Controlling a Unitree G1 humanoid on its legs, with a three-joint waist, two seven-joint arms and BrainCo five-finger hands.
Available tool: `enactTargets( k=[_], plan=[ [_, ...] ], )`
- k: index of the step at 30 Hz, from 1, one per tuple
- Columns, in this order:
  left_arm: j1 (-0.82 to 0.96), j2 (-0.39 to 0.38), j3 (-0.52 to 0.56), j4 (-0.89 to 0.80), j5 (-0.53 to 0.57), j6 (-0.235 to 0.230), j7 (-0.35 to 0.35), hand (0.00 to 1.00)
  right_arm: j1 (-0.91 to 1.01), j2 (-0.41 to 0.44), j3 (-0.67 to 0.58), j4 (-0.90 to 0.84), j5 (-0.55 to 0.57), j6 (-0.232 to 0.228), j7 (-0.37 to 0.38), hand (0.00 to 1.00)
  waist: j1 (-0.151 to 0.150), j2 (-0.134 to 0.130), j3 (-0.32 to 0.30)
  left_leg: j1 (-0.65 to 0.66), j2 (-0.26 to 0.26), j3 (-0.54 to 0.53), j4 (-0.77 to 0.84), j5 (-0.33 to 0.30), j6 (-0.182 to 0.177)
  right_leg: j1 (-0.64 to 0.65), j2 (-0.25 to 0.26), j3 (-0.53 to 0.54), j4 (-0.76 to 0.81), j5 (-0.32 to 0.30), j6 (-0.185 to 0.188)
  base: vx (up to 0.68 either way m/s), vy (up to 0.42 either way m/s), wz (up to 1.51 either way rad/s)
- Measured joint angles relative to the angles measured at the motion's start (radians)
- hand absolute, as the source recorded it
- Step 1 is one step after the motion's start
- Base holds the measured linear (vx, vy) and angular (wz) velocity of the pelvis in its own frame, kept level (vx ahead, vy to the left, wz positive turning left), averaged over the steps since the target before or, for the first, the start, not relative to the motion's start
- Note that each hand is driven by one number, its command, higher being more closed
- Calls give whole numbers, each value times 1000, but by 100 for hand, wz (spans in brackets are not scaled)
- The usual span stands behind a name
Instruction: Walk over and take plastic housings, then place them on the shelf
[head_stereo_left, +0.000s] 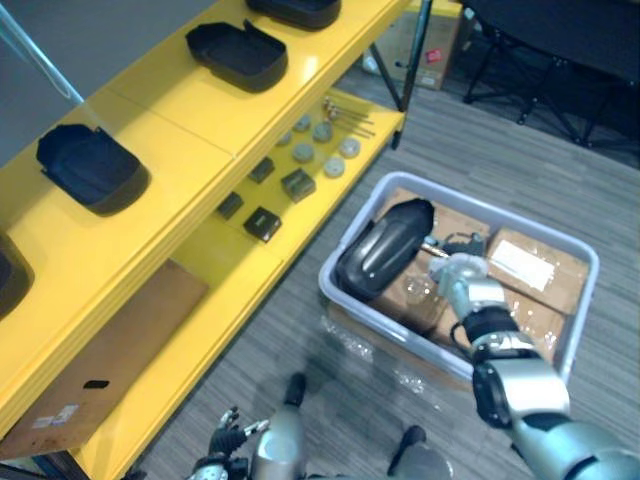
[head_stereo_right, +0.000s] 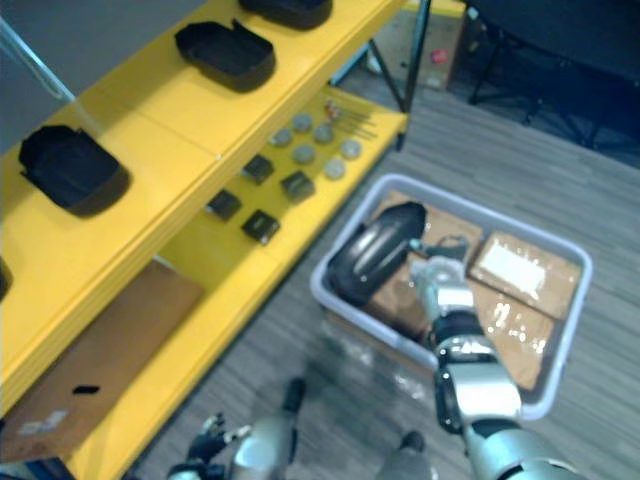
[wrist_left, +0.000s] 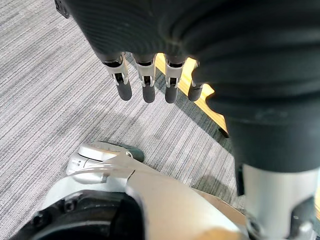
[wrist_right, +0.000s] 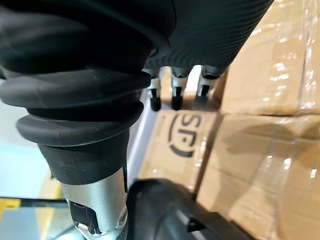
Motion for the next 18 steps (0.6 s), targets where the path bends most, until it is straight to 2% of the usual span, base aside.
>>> enactTargets(
  k=[5, 11, 15, 18],
  plan=[
    [-25, 6, -15, -1, -39, -17, -11, 0, -87, -22, 1, 55, -84, 6, 6, 0, -3, 6, 59, -26, -10, -1, 6, 5, 5, -46, -23, 0, 62, -23, 4, -65, -9, 5],
    [-51, 10, -48, 1, -77, -21, -17, 0, -130, -60, 1, 119, -130, 6, 26, 0, 1, 15, 95, -91, -35, -18, 47, 13, 9, -96, -53, -5, 106, -33, 11, -33, -3, 13],
    [-77, 16, -80, 2, -78, -22, -16, 0, -164, -83, 5, 143, -168, 33, 42, 0, 6, 29, 110, -159, -44, -24, 104, -1, 14, -149, -64, -2, 138, -38, 13, -59, -2, 5],
    [-82, 16, -85, 4, -107, -22, -14, 0, -164, -88, 9, 154, -187, 37, 70, 0, 11, 32, 121, -161, -45, -22, 111, -2, 15, -155, -67, 2, 147, -39, 12, -59, -14, -3]
  ],
)
